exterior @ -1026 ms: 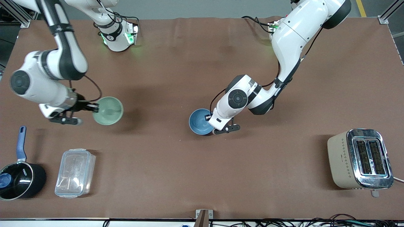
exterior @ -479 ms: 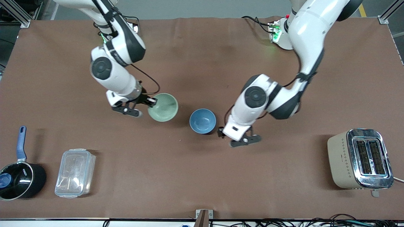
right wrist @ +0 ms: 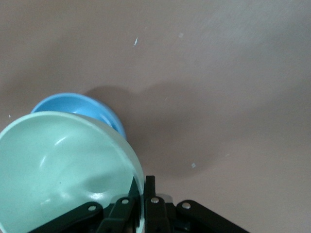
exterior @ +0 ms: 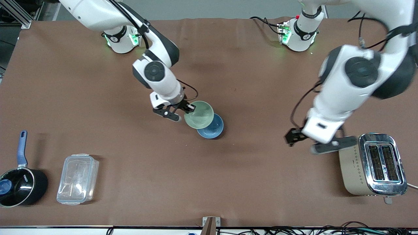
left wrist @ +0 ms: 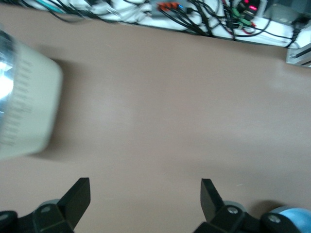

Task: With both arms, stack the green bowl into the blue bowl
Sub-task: 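Lower the green bowl into the blue bowl while the left gripper withdraws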

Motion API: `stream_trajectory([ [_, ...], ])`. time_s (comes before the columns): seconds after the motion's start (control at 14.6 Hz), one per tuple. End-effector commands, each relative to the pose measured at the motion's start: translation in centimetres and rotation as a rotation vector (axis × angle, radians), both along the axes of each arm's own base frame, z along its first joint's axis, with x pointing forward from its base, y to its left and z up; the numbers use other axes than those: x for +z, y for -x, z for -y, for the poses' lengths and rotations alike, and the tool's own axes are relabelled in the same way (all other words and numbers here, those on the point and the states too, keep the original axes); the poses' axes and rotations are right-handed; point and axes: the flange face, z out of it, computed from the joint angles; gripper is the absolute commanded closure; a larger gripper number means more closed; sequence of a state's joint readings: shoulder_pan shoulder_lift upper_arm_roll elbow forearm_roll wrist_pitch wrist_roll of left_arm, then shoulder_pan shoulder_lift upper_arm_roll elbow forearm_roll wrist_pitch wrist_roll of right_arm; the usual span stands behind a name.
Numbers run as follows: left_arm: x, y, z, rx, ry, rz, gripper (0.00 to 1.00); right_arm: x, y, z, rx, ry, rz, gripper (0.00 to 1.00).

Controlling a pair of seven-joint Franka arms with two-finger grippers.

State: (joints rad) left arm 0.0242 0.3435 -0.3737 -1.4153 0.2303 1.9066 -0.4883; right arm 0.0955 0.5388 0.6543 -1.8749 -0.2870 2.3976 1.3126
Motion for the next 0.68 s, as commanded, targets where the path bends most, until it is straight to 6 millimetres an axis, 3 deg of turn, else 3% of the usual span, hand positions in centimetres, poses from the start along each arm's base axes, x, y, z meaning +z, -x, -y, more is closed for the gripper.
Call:
stream_trajectory([
  [0.0, 4.6, 3.0, -2.6, -0.116, -0.015, -0.036, 0.00, -2.0, 0.1, -1.7, -0.037, 0.019, 0.010, 0.99],
  [0.07, 6.3, 3.9, -4.4, -0.125, -0.025, -0.050, 0.00, -2.0, 0.1, -2.2, -0.042, 0.018, 0.014, 0.99],
  [0.27, 9.6, 6.5, -6.9, -0.184, -0.009, -0.082, 0.00, -1.7, -0.2, -3.3, -0.045, -0.005, 0.016, 0.99],
  [0.62, 11.8, 9.9, -9.8, -0.152, 0.003, -0.180, 0.00, -0.4, -3.1, -3.4, -0.082, -0.039, 0.037, 0.99],
])
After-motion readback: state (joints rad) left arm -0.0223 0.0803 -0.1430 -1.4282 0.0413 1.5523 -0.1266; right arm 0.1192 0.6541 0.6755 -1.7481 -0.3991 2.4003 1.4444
